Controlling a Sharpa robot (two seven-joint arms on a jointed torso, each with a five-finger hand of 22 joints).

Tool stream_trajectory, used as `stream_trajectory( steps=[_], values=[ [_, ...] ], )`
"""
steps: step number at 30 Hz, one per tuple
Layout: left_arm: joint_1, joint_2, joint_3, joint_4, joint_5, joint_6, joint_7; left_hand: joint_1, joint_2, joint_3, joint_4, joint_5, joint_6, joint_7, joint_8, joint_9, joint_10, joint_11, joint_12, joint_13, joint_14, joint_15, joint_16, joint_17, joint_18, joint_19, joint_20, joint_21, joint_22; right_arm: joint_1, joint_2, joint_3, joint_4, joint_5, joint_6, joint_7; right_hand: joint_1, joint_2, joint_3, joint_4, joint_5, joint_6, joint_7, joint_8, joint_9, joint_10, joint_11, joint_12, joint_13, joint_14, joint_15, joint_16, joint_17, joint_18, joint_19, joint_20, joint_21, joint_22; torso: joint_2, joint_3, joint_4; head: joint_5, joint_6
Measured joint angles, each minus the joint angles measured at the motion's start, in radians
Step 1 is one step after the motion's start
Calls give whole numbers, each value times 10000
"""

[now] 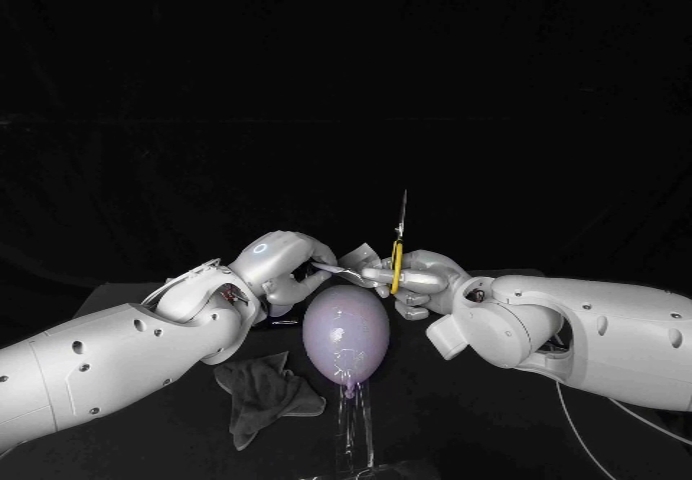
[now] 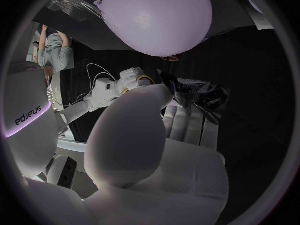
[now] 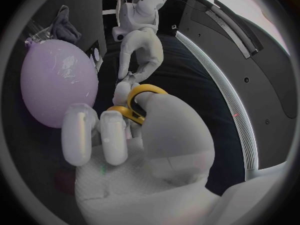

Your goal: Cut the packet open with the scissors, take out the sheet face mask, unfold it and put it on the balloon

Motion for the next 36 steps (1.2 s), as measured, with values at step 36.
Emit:
stream_trajectory(
  steps=[36],
  values=[
    [7,-645,154,-44,6195,2037,-25,-521,-1283,-8584,1698,97,-4711,-145,-2490,-1374,-3928,1352,122,29,-2414,1104,-1377,-537,-1163,-1485,147,-870,-668,-19,-211,-13,178,-1352,-441,196,-701,-72,892,-483,-42,226,-86,116,105,88,-88,0,143,32,-33,79,1,-10,4,-76,-16,1,-6,15,-4,-51,-26]
  ],
)
